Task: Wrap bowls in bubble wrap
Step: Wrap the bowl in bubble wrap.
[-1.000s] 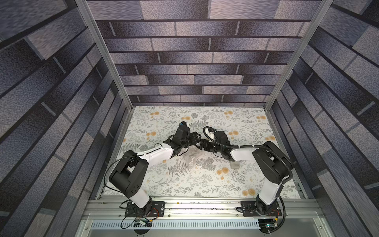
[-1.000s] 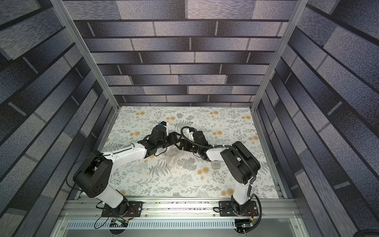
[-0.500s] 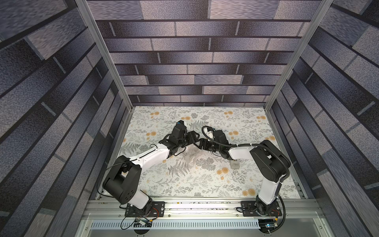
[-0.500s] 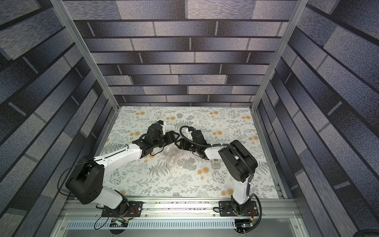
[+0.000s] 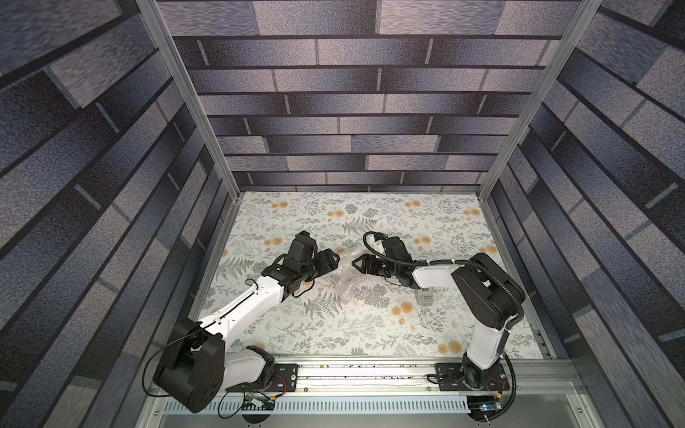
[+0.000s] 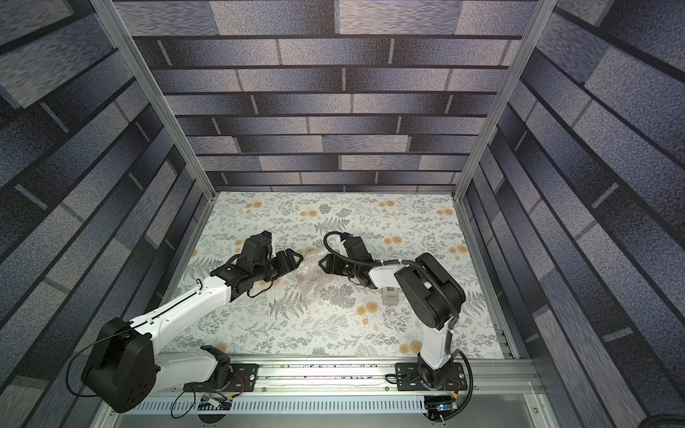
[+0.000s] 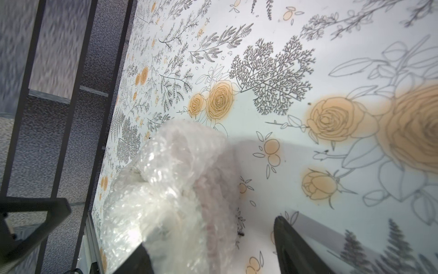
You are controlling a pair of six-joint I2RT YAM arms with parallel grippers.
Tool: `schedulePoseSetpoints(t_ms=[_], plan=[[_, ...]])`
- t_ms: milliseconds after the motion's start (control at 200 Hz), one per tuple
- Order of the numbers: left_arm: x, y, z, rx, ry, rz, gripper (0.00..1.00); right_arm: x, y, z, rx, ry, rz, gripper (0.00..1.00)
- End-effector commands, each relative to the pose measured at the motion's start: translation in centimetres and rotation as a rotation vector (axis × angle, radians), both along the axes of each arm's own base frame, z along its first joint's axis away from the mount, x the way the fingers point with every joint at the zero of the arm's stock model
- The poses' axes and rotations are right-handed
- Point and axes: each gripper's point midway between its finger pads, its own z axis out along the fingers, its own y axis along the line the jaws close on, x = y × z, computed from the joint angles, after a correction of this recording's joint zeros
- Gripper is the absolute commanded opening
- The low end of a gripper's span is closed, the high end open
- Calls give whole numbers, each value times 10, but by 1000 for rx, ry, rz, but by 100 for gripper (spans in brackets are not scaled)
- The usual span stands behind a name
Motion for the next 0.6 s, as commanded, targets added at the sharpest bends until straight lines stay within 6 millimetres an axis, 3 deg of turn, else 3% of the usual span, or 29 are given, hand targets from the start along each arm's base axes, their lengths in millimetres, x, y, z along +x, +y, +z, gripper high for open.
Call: schedulePoseSetpoints(t_ms=[0,200,596], plan=[[-13,-6,-21,11,79,-20,77,0,-2,6,-35,-16,-1,70],[-13,-6,-40,30,117,-18,79,2,-2,11,-30,-26,-3,70],[14,-18,-63,50,122,-32,79,-3,-5,32,-16,-61,9,72]])
